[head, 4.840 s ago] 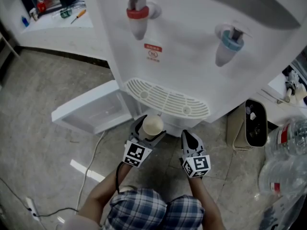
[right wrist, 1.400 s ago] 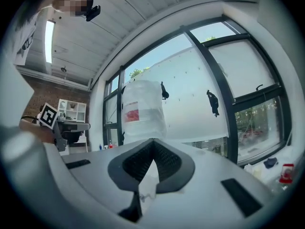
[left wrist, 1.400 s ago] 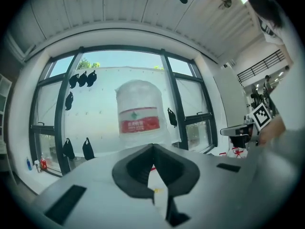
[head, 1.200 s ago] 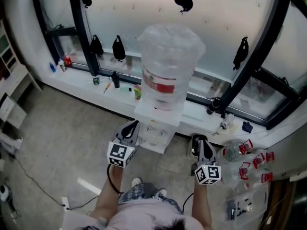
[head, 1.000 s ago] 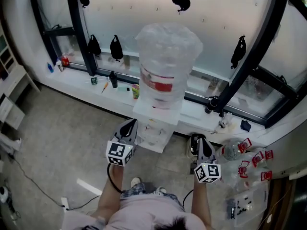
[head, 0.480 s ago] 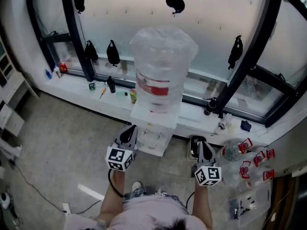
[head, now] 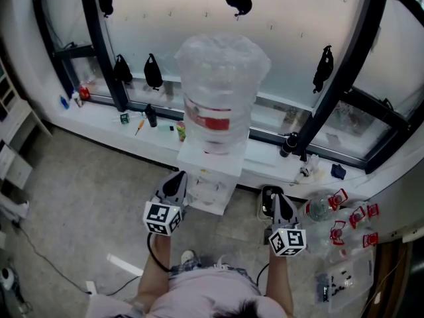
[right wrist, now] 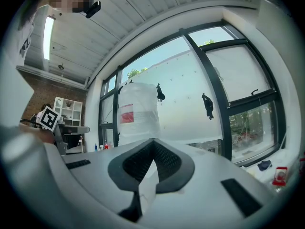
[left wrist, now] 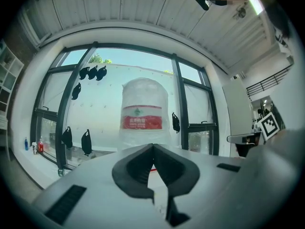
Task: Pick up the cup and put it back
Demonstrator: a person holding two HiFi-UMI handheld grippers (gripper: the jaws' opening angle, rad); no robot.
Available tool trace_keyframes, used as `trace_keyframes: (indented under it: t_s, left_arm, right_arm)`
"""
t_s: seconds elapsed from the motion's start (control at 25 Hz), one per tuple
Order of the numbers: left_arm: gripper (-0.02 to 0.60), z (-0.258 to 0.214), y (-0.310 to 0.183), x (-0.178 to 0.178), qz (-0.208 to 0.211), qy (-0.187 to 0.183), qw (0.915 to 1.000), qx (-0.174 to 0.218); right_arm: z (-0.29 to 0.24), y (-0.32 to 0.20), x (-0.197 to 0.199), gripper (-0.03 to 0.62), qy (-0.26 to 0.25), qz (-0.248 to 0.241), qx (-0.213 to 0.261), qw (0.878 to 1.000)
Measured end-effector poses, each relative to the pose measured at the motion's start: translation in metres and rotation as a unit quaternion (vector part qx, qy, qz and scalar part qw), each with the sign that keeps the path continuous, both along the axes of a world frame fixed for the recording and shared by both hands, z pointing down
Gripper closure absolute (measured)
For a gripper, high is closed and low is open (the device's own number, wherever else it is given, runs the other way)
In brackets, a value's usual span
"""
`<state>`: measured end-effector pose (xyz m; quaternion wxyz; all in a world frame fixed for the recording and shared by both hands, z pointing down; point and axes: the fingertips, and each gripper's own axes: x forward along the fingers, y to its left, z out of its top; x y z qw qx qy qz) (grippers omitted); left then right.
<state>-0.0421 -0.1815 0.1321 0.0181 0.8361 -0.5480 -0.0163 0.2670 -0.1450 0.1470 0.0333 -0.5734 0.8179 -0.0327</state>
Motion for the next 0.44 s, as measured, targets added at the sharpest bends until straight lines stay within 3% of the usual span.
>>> trace_keyframes:
  t_s: [0.44]
  left_arm:
    - [0.557, 0.0039, -0.0022, -0.0005, 0.001, 0.004, 1.0000, -0.006]
  right_arm:
    - [0.0049, -0.0039, -0.0015, 0.582, -0.001, -0.004, -0.007, 1.000]
